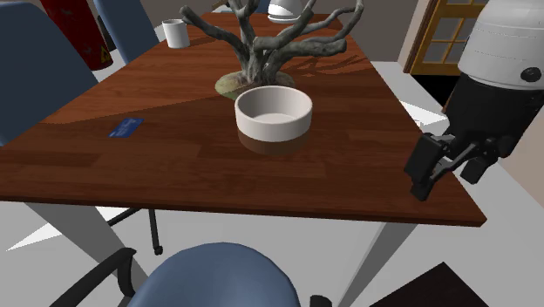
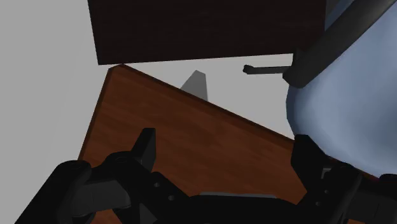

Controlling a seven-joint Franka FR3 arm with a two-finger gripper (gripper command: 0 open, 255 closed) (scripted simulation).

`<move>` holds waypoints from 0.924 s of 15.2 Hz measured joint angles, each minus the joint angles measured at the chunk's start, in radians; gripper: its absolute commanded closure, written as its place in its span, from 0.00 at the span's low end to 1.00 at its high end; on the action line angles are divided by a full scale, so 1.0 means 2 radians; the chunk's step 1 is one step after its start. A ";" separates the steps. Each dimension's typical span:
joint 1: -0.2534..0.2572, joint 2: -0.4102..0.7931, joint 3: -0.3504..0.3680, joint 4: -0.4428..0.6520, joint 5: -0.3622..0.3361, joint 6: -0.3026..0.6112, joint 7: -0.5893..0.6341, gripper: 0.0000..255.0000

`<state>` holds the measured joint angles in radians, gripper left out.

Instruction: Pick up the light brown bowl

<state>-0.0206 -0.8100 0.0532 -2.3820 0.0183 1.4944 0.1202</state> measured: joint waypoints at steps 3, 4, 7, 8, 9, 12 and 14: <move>0.000 0.023 0.004 0.013 0.002 0.011 0.006 0.00; -0.001 0.042 0.007 0.025 0.004 0.020 0.010 0.00; -0.004 0.097 0.014 0.071 0.005 0.034 0.021 0.00; -0.004 0.111 0.017 0.079 0.005 0.043 0.024 0.00; -0.005 0.130 0.020 0.093 0.006 0.049 0.030 0.00; -0.007 0.190 0.027 0.146 0.004 0.060 0.042 0.00; -0.009 0.225 0.032 0.177 0.002 0.068 0.051 0.00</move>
<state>-0.0376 -0.3593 0.1171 -2.0271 0.0221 1.6309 0.2217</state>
